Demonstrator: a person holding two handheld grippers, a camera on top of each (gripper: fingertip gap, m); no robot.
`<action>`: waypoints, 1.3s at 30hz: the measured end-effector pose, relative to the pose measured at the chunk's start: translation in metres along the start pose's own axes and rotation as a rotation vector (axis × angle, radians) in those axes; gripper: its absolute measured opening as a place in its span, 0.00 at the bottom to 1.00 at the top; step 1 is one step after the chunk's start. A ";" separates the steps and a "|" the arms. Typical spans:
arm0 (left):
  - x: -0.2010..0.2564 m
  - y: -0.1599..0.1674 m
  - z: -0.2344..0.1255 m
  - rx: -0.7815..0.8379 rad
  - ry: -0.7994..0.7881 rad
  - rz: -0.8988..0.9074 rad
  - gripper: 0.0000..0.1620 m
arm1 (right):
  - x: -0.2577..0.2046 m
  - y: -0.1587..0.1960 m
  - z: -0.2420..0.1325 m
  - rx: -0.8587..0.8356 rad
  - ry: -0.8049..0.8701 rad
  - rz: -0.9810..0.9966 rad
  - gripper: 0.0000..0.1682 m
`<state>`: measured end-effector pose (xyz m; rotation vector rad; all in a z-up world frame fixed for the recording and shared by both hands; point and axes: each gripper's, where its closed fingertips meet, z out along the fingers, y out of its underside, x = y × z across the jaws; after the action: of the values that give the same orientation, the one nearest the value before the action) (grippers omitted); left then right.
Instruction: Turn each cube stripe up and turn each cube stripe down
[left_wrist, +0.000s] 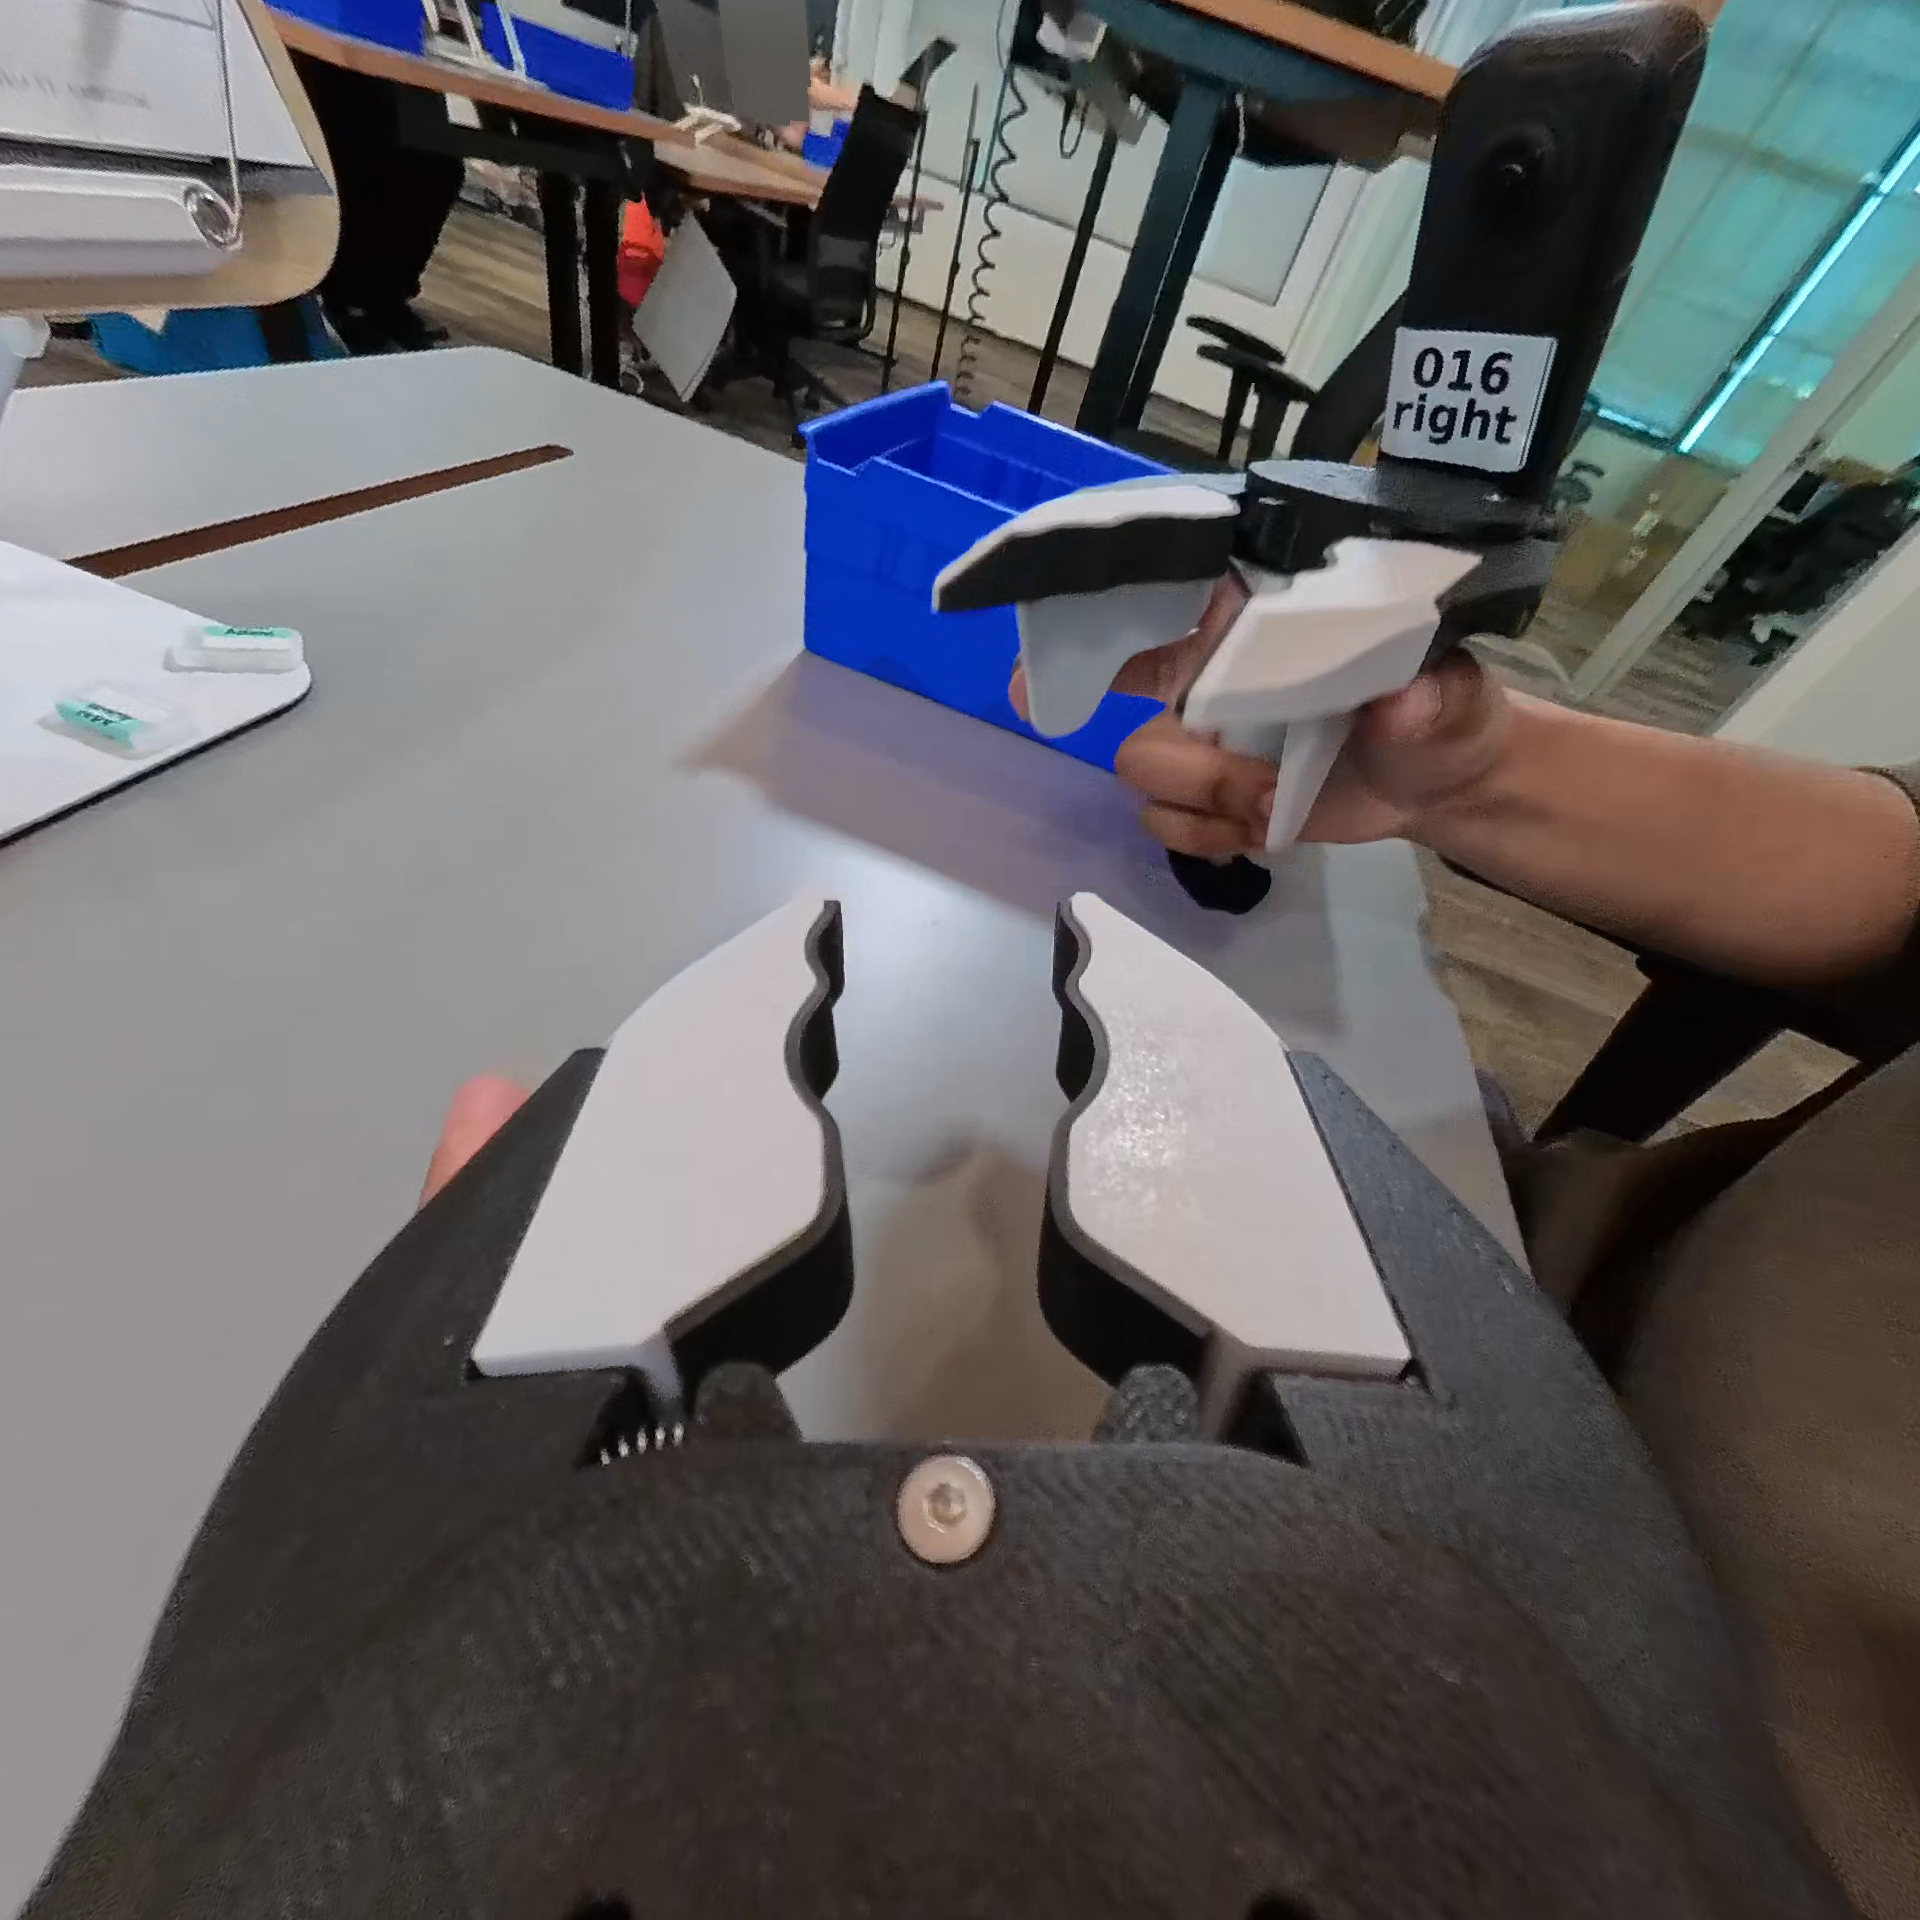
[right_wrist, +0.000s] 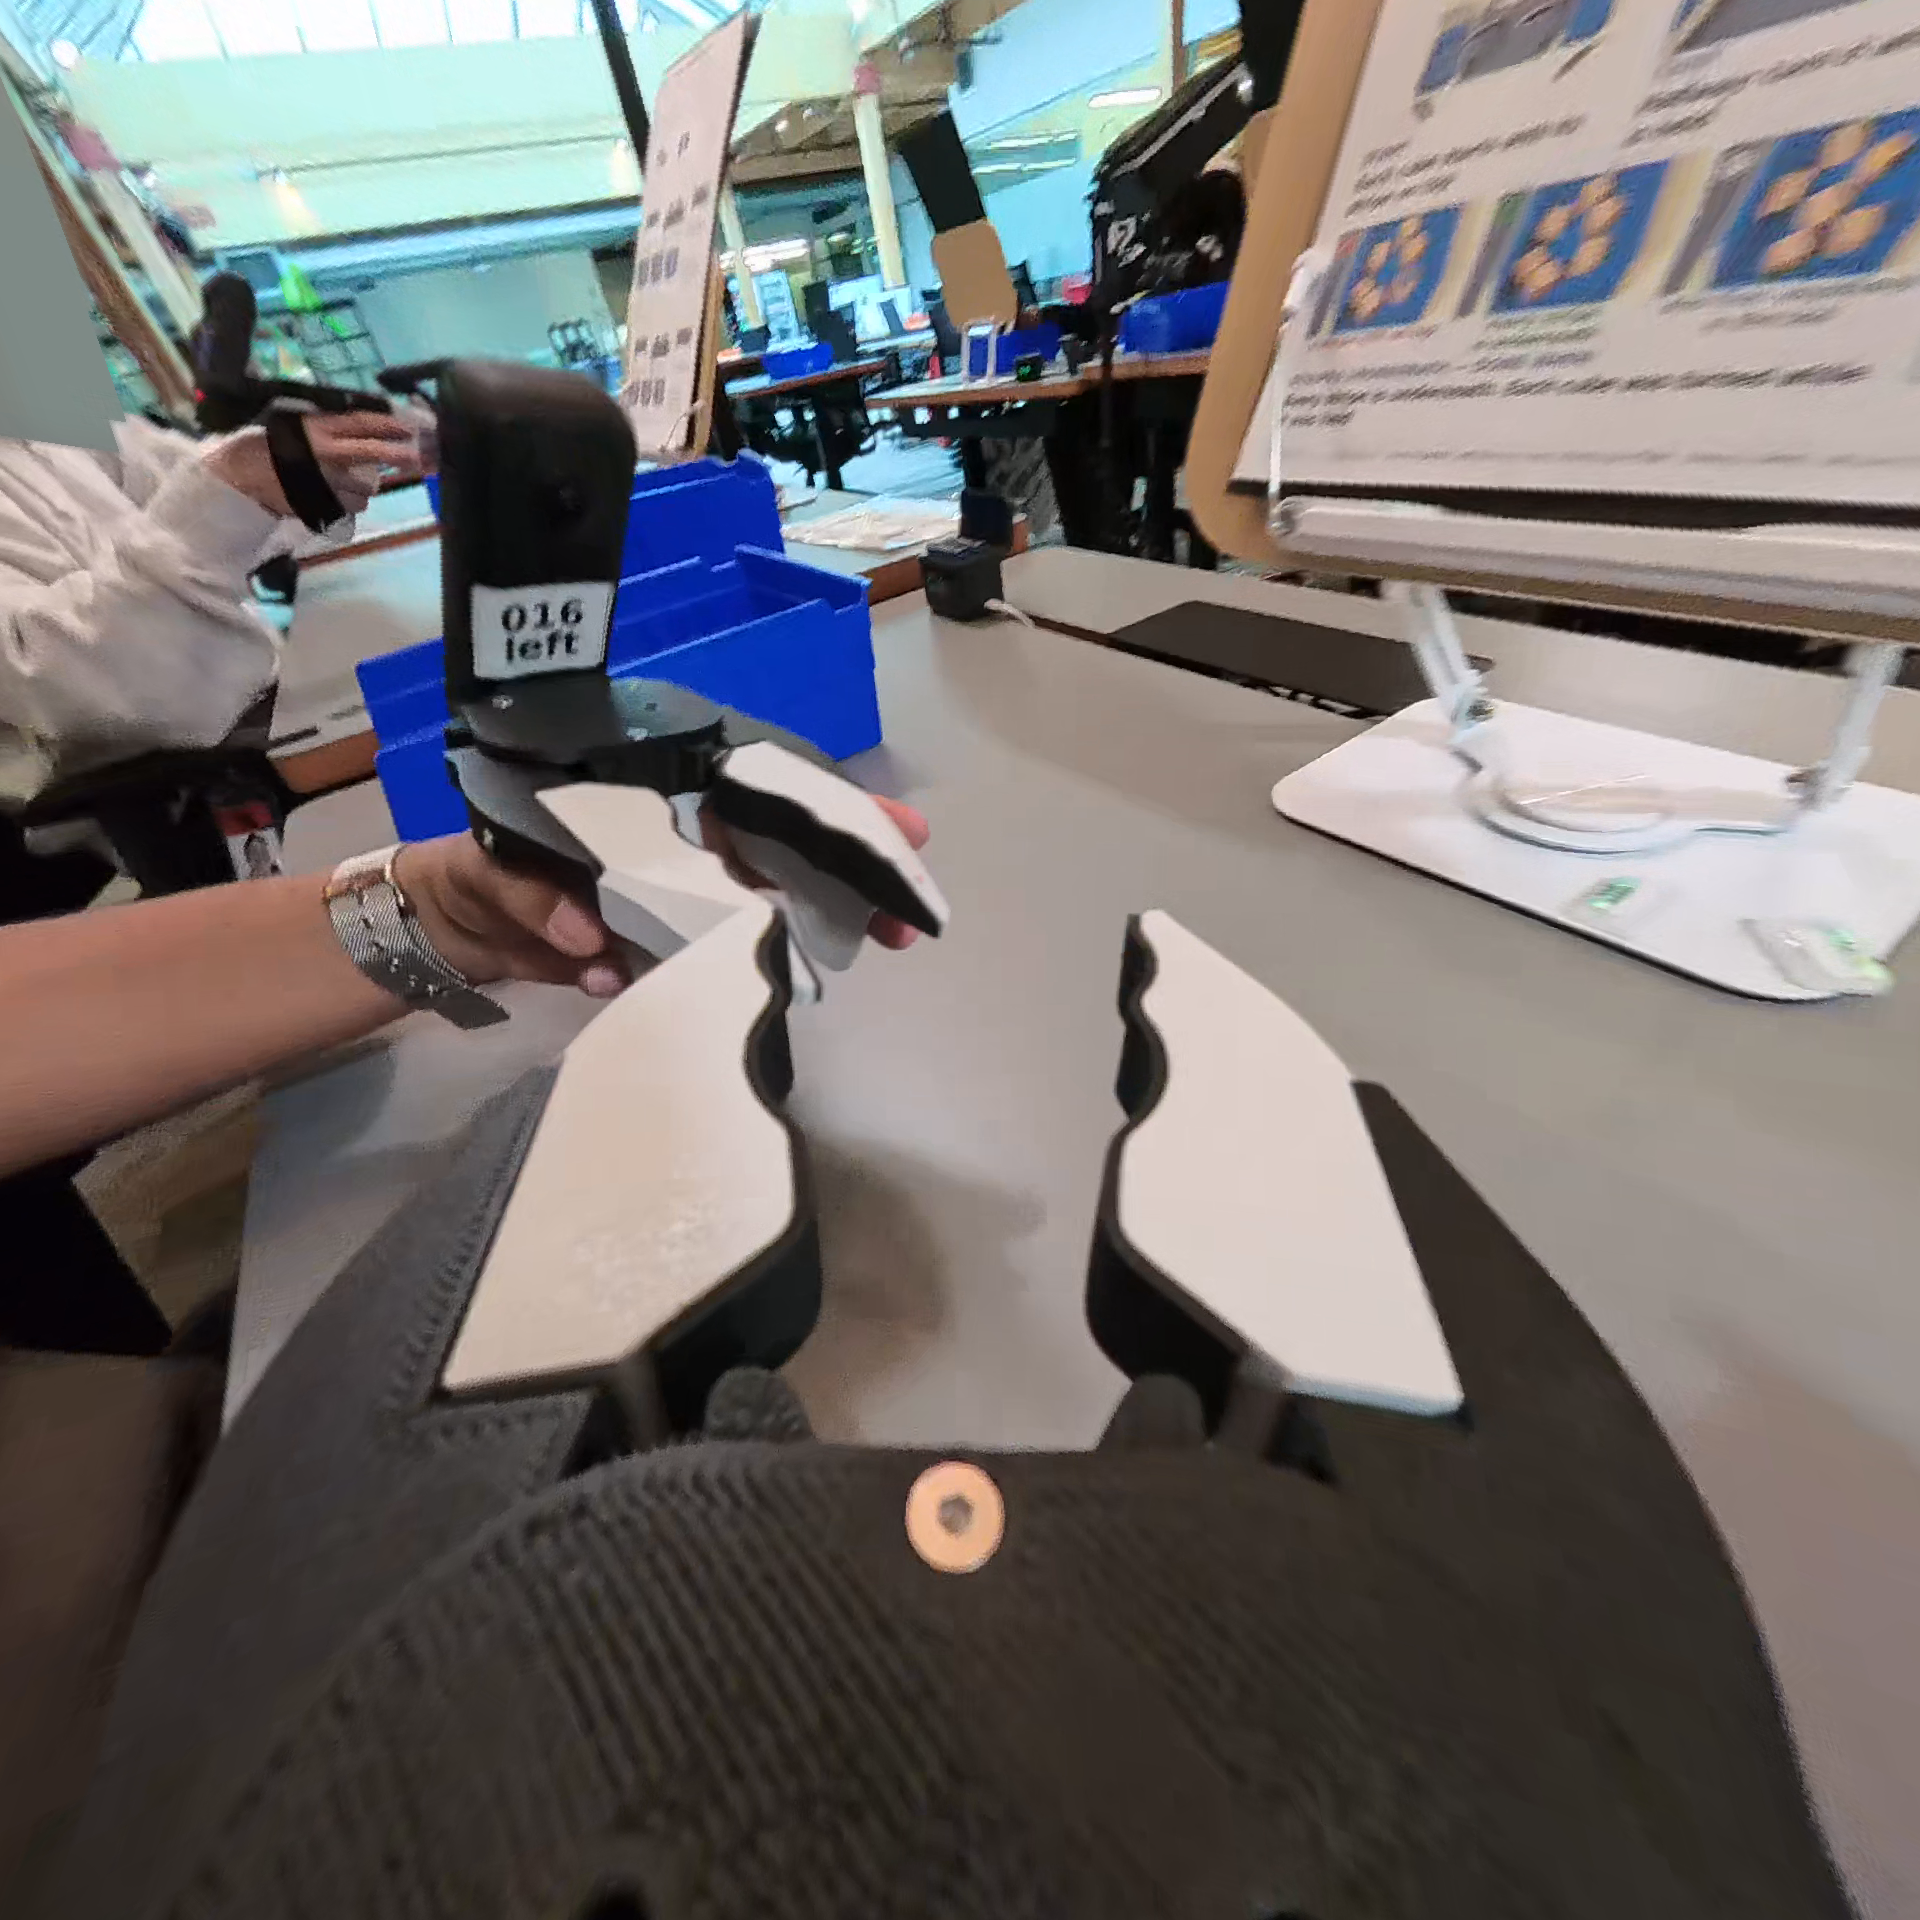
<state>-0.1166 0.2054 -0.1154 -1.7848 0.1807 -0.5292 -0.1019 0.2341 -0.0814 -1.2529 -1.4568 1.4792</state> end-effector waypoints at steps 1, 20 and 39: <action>-0.003 -0.001 0.002 -0.007 -0.004 0.003 0.24 | -0.002 0.004 0.006 -0.008 -0.020 -0.003 0.36; -0.058 -0.080 -0.152 -0.067 -0.660 0.061 0.26 | 0.006 0.026 -0.007 -0.035 -0.028 -0.016 0.32; -0.112 0.117 -0.354 -0.675 -1.013 -0.407 0.38 | -0.021 0.069 0.027 -0.223 -0.132 -0.061 0.30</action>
<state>-0.3541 -0.0949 -0.1876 -2.5467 -0.8050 0.2539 -0.1113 0.1981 -0.1490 -1.2477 -1.7717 1.4116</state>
